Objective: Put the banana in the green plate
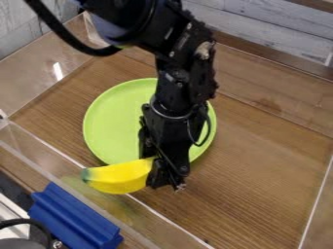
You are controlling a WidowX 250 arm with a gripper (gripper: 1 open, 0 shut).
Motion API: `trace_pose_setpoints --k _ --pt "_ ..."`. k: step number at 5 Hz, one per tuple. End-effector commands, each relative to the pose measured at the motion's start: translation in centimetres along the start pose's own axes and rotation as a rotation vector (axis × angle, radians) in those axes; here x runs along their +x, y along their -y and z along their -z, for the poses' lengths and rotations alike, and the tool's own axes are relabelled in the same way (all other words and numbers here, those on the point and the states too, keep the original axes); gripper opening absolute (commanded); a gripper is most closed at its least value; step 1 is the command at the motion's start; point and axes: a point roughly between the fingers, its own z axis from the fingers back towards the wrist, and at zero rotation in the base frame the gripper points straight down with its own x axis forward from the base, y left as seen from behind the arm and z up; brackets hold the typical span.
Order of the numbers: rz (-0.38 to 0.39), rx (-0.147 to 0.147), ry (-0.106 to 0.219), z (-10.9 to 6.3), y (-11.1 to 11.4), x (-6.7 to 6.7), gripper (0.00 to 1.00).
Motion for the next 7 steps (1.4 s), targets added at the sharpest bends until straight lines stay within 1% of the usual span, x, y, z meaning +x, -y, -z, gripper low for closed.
trace_pose_setpoints --k 1,7 --pt "-0.022 0.023 0.067 -1.74 -0.65 0.58 0.0" --pt "-0.058 0.009 0.071 -1.82 -0.83 0.0 0.0"
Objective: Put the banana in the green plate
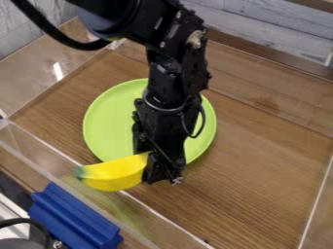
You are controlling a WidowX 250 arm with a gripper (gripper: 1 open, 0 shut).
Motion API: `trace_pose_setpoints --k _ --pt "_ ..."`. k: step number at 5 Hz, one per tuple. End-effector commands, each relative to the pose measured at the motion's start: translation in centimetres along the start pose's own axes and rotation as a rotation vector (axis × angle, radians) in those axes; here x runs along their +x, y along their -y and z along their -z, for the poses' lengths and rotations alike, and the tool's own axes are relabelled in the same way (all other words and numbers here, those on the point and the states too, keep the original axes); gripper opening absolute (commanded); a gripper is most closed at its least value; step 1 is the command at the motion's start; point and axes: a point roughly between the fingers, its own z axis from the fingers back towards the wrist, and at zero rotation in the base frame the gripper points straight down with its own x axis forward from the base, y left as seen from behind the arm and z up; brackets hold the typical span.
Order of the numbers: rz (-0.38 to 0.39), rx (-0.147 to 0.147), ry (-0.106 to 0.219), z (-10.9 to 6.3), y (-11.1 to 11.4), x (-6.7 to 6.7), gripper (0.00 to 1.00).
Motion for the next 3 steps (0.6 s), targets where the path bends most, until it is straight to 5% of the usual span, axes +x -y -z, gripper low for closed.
trace_pose_setpoints --k 1,3 --pt "-0.022 0.016 0.057 -1.08 -0.54 0.45 0.0" --pt "-0.032 0.012 0.062 -0.88 -0.64 0.42 0.0"
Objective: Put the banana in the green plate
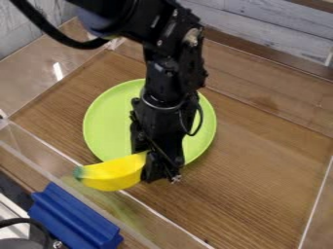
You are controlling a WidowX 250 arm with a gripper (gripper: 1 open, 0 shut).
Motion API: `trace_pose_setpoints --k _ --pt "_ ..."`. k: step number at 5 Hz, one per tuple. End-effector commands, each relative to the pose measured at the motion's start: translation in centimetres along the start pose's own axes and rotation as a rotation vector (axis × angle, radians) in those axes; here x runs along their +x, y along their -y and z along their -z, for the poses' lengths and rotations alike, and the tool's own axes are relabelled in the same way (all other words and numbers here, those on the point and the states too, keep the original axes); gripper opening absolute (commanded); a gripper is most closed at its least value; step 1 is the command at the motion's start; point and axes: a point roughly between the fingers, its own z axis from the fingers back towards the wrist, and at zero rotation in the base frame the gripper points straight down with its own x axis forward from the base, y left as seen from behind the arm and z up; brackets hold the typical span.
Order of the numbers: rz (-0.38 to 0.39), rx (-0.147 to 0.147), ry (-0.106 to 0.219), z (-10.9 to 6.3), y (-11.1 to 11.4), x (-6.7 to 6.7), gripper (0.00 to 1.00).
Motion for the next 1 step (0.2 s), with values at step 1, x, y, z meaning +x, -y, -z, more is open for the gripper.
trace_pose_setpoints --k 1 --pt "-0.02 0.011 0.045 -0.75 -0.44 0.24 0.0"
